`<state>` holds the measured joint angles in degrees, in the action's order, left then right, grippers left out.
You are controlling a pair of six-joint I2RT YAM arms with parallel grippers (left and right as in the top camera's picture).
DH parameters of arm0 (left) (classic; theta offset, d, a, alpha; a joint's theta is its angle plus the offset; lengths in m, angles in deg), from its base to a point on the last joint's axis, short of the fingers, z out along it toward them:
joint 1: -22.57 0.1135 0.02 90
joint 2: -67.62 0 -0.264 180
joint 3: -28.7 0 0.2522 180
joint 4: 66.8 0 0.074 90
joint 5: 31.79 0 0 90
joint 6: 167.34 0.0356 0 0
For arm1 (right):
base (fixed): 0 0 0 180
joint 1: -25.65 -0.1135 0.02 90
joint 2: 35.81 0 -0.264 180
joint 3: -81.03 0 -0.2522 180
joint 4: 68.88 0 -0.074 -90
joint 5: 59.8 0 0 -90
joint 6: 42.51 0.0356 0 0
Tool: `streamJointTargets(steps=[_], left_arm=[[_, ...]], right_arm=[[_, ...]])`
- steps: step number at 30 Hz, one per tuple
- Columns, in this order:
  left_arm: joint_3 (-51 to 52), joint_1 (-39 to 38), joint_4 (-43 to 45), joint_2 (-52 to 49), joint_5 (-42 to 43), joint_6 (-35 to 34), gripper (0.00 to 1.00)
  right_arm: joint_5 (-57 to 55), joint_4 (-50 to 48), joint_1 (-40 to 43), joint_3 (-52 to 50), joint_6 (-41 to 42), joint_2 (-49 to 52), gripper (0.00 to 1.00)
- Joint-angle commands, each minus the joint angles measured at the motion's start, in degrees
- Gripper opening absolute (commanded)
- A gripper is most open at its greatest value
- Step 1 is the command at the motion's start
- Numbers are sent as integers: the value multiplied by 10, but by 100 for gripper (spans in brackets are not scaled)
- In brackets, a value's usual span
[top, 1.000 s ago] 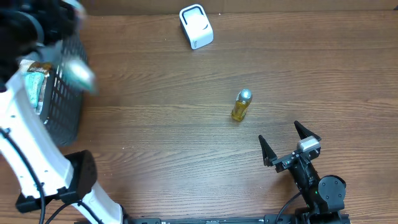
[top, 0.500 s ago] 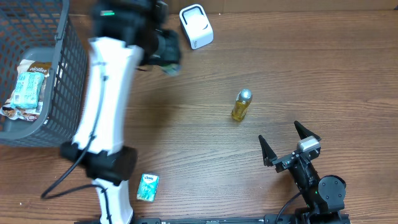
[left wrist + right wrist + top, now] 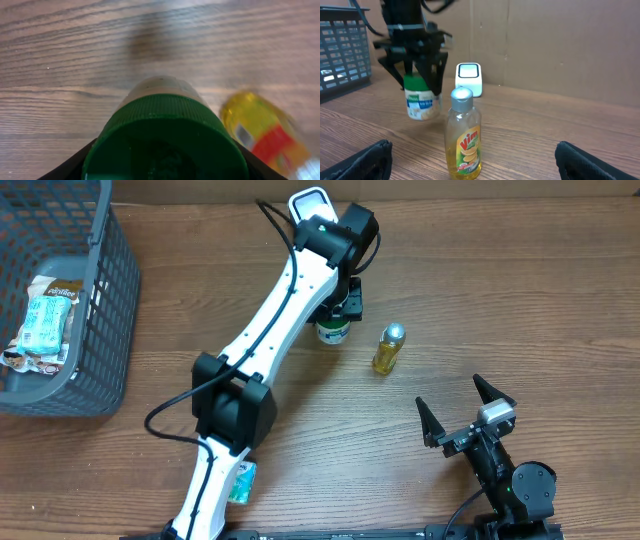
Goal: Scan the item barcode
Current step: 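Carry the green-lidded jar left of the Vim bottle and set it down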
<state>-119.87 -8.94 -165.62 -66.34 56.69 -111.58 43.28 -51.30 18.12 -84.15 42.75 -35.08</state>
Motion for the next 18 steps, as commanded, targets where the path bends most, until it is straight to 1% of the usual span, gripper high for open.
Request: streamJointTargets(steps=[1, 10, 13, 14, 18], left_arm=[[1, 3, 9, -20, -50, -76, 30], [1, 0, 21, -55, -47, -82, 36], [2, -1, 20, -64, -39, -82, 40], [2, -1, 20, -66, -34, -82, 47], [4, -2, 20, -69, -27, -82, 63]], right_arm=[[-6, -3, 2, -6, -3, -6, 100], [-6, -3, 2, -6, -3, -6, 100], [-6, -3, 2, -6, -3, -6, 100], [-6, -3, 2, -6, -3, -6, 100], [-6, -3, 2, -6, -3, -6, 100]])
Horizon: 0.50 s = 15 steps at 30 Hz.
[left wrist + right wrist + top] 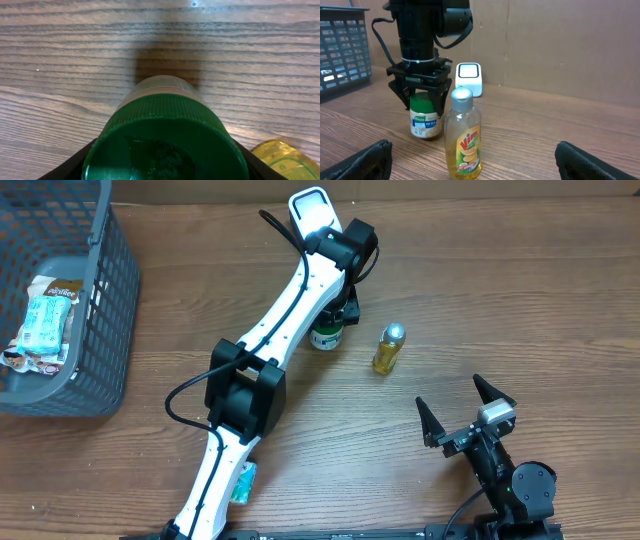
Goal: Scan the item barcode
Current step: 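Carry the green-lidded jar left of the Vim bottle and set it down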
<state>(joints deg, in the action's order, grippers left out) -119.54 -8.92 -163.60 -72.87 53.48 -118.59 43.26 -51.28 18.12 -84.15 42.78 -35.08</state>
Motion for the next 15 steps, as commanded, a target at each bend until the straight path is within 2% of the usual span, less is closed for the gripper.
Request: streamJointTargets(steps=[1, 5, 8, 15], left_arm=[[1, -3, -1, -4, 5, -12, 67], [1, -4, -1, -4, 34, 18, 82], [-2, -3, -5, -2, 43, 23, 88], [-11, 8, -27, 55, 39, 24, 87]], right_arm=[[-6, -3, 2, -6, -3, -6, 100], [-6, -3, 2, -6, -3, -6, 100], [-6, -3, 2, -6, -3, -6, 100], [-6, -3, 2, -6, -3, -6, 100]])
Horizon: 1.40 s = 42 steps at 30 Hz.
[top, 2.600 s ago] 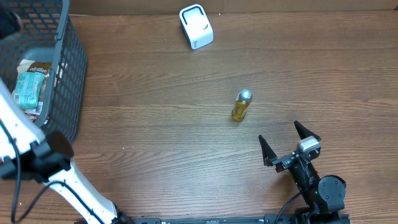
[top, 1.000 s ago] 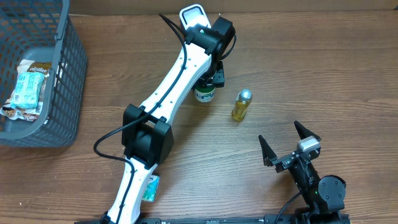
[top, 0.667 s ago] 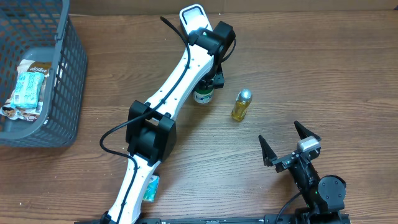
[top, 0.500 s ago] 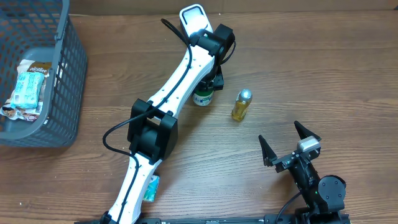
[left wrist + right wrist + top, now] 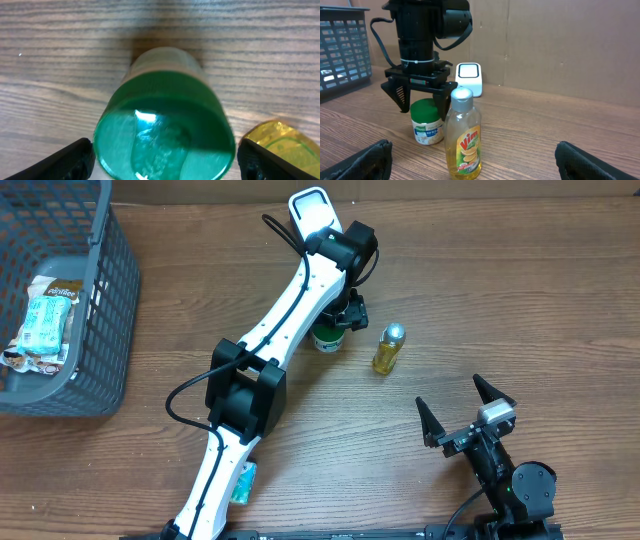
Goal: Scan the item barcode
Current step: 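Carry the green-lidded jar left of the Vim bottle and set it down, then move the left gripper down to the Kleenex pack and grasp it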
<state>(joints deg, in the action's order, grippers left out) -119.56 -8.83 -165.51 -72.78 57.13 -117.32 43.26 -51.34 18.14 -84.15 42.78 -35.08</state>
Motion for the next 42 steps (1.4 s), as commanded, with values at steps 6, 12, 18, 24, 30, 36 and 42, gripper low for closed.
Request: streamJointTargets(steps=[6, 12, 18, 24, 30, 36, 42], left_arm=[[-11, 6, -61, 138, -44, 17, 87], [-6, 6, -119, 184, -64, 80, 85], [25, 5, -119, 215, 12, 163, 100], [136, 6, -119, 314, -13, 161, 100], [285, 7, -119, 432, -70, 127, 100], [438, 10, -100, 501, -85, 101, 100], [593, 10, -48, 509, -83, 95, 100]], right_arm=[[-6, -2, 2, -6, -3, -6, 100], [-6, -2, 2, -6, -3, -6, 100], [-6, -2, 2, -6, -3, -6, 100], [-6, -2, 2, -6, -3, -6, 100], [-6, -2, 2, -6, -3, -6, 100], [-6, -2, 2, -6, -3, -6, 100], [-6, -2, 2, -6, -3, -6, 100]])
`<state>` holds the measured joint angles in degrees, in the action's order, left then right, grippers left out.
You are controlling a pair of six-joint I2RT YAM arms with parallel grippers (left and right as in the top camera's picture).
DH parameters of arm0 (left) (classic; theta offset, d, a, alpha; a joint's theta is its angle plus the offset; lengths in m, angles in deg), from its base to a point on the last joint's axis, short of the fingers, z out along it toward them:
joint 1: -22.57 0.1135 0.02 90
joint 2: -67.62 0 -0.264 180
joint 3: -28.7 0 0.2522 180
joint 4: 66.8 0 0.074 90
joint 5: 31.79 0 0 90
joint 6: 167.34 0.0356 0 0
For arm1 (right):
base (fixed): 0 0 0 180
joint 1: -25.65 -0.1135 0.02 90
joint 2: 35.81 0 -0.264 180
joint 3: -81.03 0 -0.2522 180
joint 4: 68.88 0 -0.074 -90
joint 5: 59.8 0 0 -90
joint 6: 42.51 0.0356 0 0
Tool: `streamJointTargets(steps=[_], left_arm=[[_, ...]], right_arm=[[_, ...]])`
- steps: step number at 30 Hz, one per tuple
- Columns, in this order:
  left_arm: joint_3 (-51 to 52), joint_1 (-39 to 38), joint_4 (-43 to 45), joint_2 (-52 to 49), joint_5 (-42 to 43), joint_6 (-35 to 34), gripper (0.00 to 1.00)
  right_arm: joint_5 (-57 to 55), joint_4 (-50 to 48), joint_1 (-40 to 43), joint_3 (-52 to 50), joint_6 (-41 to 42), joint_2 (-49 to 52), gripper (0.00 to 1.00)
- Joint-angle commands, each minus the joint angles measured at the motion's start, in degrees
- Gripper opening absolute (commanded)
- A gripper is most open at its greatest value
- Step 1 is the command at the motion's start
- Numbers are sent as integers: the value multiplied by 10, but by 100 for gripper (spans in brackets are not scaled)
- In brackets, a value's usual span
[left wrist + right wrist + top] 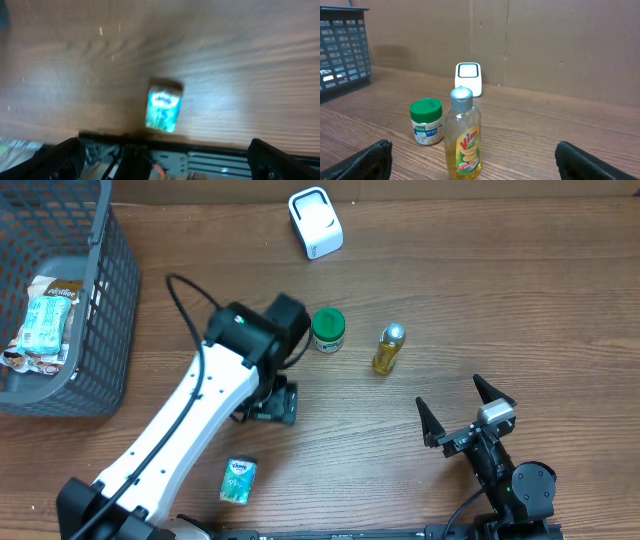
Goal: Scan the item barcode
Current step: 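Move the left gripper down to the Kleenex pack and grasp it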
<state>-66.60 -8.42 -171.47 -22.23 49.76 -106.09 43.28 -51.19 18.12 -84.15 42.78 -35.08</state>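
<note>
A green-lidded jar (328, 330) stands upright on the table, with nothing touching it (426, 121). The white scanner (315, 222) sits behind it at the back edge (468, 78). A yellow Vim bottle (388, 348) stands to the jar's right (463, 134). My left gripper (268, 406) hangs open and empty over the table's front left. Its blurred wrist view looks down on a small teal packet (163, 111), which lies near the front edge (238, 480). My right gripper (465, 418) rests open at the front right, facing the bottle.
A dark grey mesh basket (112, 310) stands at the far left, holding snack packets (45, 320). A cardboard wall rises behind the scanner (545, 45).
My left gripper was open around the jar near the scanner. It now hangs front left near the teal packet, and the jar stands alone. The right arm has not moved.
My left gripper held the jar just above the table in front of the scanner. Then the jar stood on the table, still gripped. Then the fingers were open around it. Now the arm is away at the front left.
</note>
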Motion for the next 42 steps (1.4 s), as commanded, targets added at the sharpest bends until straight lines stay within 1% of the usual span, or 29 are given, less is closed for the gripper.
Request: streamJointTargets(steps=[1, 5, 7, 11, 14, 16, 19, 21, 24, 26, 27, 30, 31, 34, 35, 36, 37, 42], left_arm=[[83, 6, 20, 3, -9, -18, 100], [155, 6, 57, 3, -8, -34, 100], [174, 6, 69, 3, 12, -36, 99], [184, 6, 85, 3, 23, -39, 90], [198, 6, 96, 3, 24, -79, 89], [218, 5, 119, 3, 33, -103, 89], [258, 5, 162, 3, 59, -105, 89], [286, 6, 183, 3, 73, -120, 89], [322, 6, 210, 3, 89, -139, 86], [342, 6, 225, 3, 94, -139, 83], [351, 6, 233, 3, 95, -139, 79], [369, 6, 252, 3, 95, -139, 59], [373, 6, 263, 3, 95, -139, 55], [375, 6, 293, 3, 95, -139, 35], [375, 6, 307, 3, 95, -139, 31], [375, 6, 316, 3, 95, -139, 28], [375, 6, 326, 3, 95, -139, 27], [375, 6, 402, 3, 90, -124, 27]], right_arm=[[-6, -4, 2, -6, -3, -6, 100], [-6, -4, 2, -6, -3, -6, 100], [-6, -4, 2, -6, -3, -6, 100], [-6, -4, 2, -6, -3, -6, 100], [-6, -4, 2, -6, -3, -6, 100], [-6, -4, 2, -6, -3, -6, 100], [-6, -4, 2, -6, -3, -6, 100], [-6, -4, 2, -6, -3, -6, 100], [-6, -4, 2, -6, -3, -6, 100], [-6, -4, 2, -6, -3, -6, 100], [-6, -4, 2, -6, -3, -6, 100], [-6, -4, 2, -6, -3, -6, 100], [-6, -4, 2, -6, -3, -6, 100], [-6, -4, 2, -6, -3, -6, 100], [-6, -4, 2, -6, -3, -6, 100], [-6, -4, 2, -6, -3, -6, 100], [-6, -4, 2, -6, -3, -6, 100], [-6, -4, 2, -6, -3, -6, 100]])
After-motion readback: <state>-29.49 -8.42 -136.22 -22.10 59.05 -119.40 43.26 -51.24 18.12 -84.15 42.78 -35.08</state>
